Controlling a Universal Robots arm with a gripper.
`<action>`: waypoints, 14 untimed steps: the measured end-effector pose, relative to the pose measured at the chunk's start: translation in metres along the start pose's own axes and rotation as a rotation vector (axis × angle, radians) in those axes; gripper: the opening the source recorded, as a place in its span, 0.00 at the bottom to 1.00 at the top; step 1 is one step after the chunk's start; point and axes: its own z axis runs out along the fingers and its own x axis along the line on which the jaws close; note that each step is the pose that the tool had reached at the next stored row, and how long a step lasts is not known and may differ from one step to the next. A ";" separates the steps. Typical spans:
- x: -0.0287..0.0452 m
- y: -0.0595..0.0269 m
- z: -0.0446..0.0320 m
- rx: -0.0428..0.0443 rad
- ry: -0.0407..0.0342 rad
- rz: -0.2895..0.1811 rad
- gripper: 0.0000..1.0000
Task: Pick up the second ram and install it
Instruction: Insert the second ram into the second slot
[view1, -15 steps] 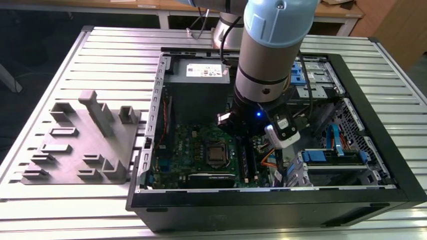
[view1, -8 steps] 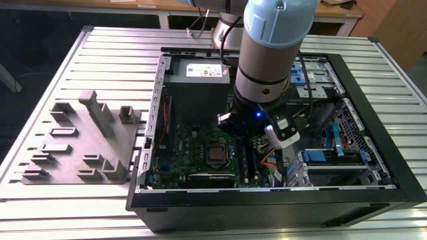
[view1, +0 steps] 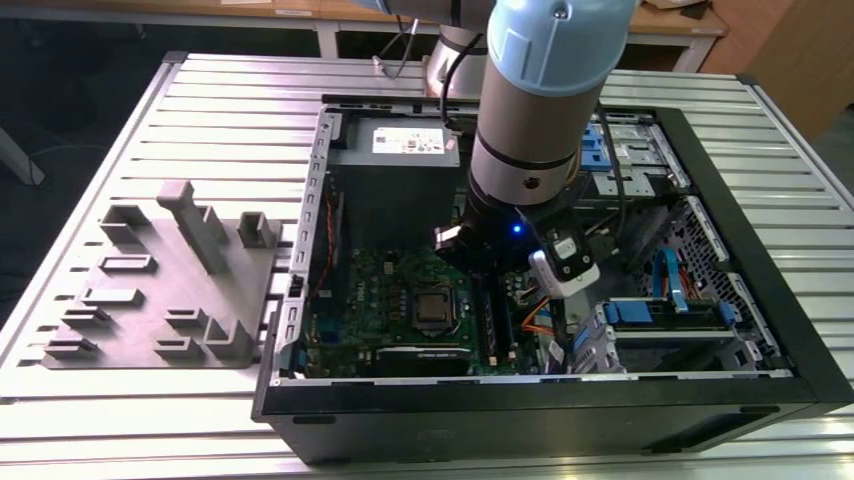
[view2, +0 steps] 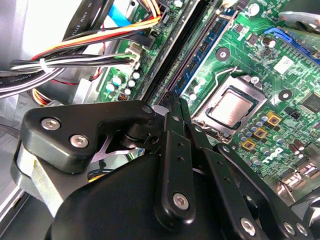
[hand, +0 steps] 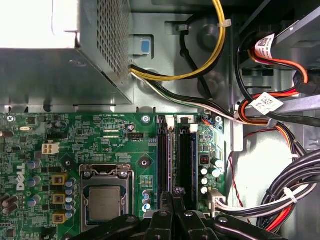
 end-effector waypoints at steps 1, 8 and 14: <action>0.0000 0.0000 0.0000 0.0001 0.0000 0.000 0.08; -0.0002 0.0000 0.0000 0.0002 -0.0002 0.006 0.08; -0.0001 -0.0001 0.0011 0.0004 -0.0002 0.007 0.08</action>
